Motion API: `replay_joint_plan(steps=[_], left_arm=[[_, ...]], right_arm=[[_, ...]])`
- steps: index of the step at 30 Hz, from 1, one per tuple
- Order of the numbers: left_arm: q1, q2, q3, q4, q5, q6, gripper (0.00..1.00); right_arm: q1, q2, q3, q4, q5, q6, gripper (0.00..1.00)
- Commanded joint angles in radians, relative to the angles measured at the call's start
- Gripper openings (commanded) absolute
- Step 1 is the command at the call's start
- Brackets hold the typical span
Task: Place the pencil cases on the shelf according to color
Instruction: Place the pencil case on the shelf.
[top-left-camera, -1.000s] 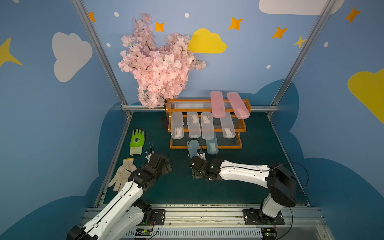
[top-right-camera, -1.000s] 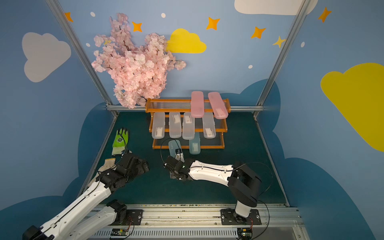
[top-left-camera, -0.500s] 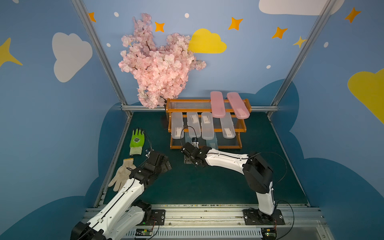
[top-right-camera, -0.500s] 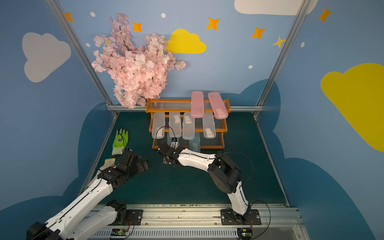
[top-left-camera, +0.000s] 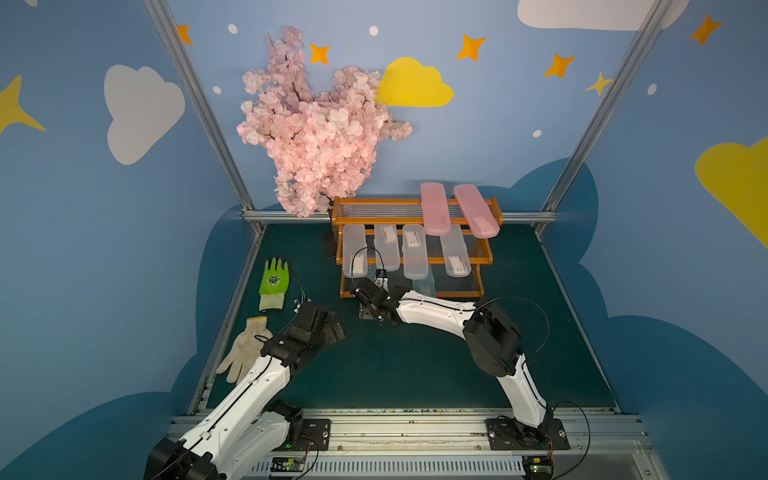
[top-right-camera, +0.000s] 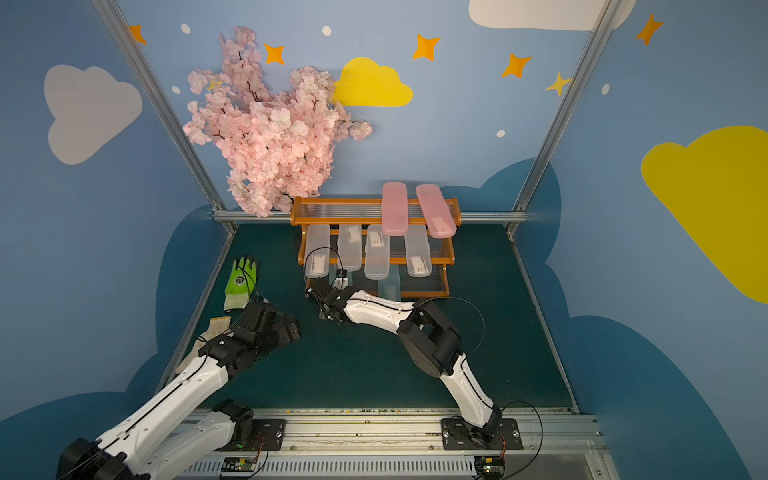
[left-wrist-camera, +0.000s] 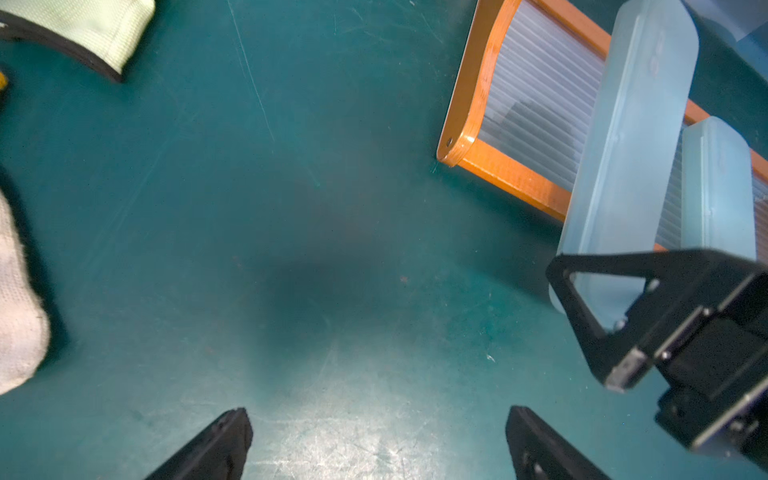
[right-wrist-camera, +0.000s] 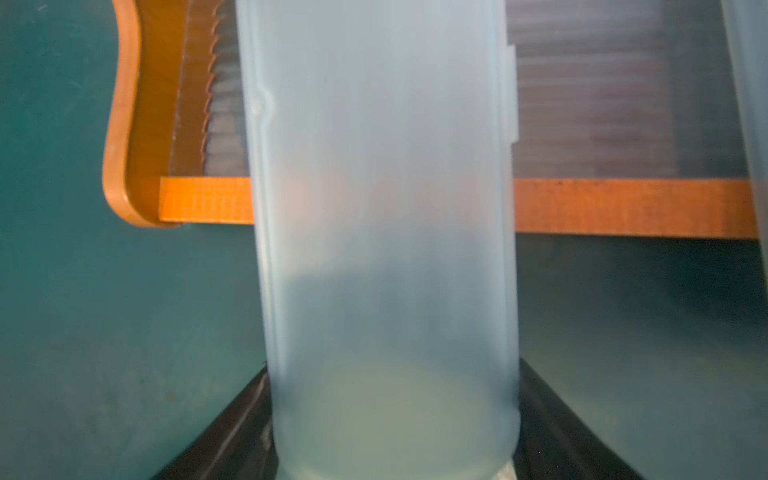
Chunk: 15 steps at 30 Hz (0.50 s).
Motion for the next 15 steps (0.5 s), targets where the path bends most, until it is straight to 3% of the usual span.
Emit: replay_joint_plan(steps=[1, 4, 6, 10, 15], left_arm=[[0.006, -0.002, -0.003, 0.004, 0.012, 0.017, 1.0], [0.007, -0.011, -0.005, -0.007, 0.017, 0.017, 1.0], [0.007, -0.02, -0.007, -0.013, 0.027, 0.014, 1.0], [0.007, -0.047, -0.011, -0.031, 0.046, 0.006, 1.0], [0.007, -0.09, 0.0, -0.074, 0.052, 0.004, 1.0]], right_arm=[[-0.01, 0.016, 0.039, -0.01, 0.02, -0.017, 0.44], [-0.01, 0.008, 0.036, -0.024, 0.025, -0.01, 0.73], [-0.009, -0.003, 0.04, -0.062, 0.023, 0.018, 0.85], [-0.002, -0.049, 0.034, -0.118, 0.009, 0.041, 0.94], [0.016, -0.124, -0.012, -0.138, 0.021, 0.046, 0.95]])
